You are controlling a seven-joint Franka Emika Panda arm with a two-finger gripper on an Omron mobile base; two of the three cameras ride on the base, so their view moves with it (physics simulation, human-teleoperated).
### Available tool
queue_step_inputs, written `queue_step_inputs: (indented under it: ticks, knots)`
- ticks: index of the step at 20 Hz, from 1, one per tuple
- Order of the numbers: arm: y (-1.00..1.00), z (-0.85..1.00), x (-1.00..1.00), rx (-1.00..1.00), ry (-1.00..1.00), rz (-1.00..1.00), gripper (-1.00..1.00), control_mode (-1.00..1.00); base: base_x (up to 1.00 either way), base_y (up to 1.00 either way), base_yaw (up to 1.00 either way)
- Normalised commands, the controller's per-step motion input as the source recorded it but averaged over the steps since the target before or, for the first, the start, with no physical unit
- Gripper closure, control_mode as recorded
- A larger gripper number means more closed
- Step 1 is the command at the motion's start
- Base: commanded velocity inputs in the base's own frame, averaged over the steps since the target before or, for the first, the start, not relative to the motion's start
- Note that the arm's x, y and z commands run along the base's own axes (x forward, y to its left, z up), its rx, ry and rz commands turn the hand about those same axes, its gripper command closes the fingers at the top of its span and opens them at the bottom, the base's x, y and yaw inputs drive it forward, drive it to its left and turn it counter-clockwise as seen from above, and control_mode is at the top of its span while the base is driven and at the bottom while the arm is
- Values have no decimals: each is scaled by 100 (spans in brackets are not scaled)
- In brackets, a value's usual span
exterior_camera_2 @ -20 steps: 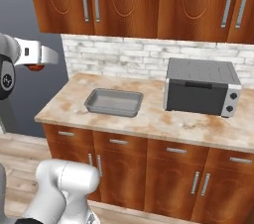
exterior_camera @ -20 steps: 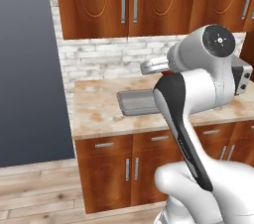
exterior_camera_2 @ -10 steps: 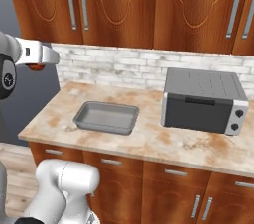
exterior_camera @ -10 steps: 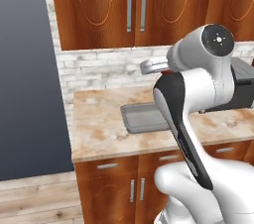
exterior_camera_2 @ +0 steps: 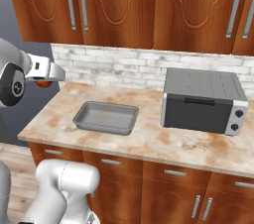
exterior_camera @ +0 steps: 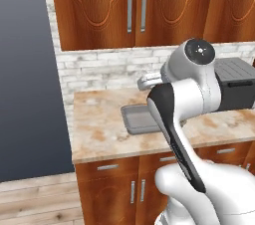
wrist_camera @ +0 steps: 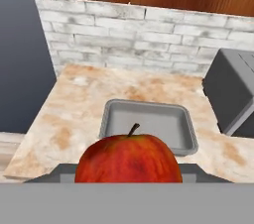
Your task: Pick the apple and kiwi from the fridge and place them inside the tupperware on the counter.
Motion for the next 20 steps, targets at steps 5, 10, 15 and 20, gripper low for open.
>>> queue_step_inputs:
  ticks: [5,10,15,20]
  knots:
    - [-25,-73,48,0,9,0,100,-100,0,0,0]
    - [-29,-81,60,0,10,0,100,-100,0,0,0]
    - [-29,-68,60,0,10,0,100,-100,0,0,0]
    - [-23,-55,57,0,7,0,100,-100,0,0,0]
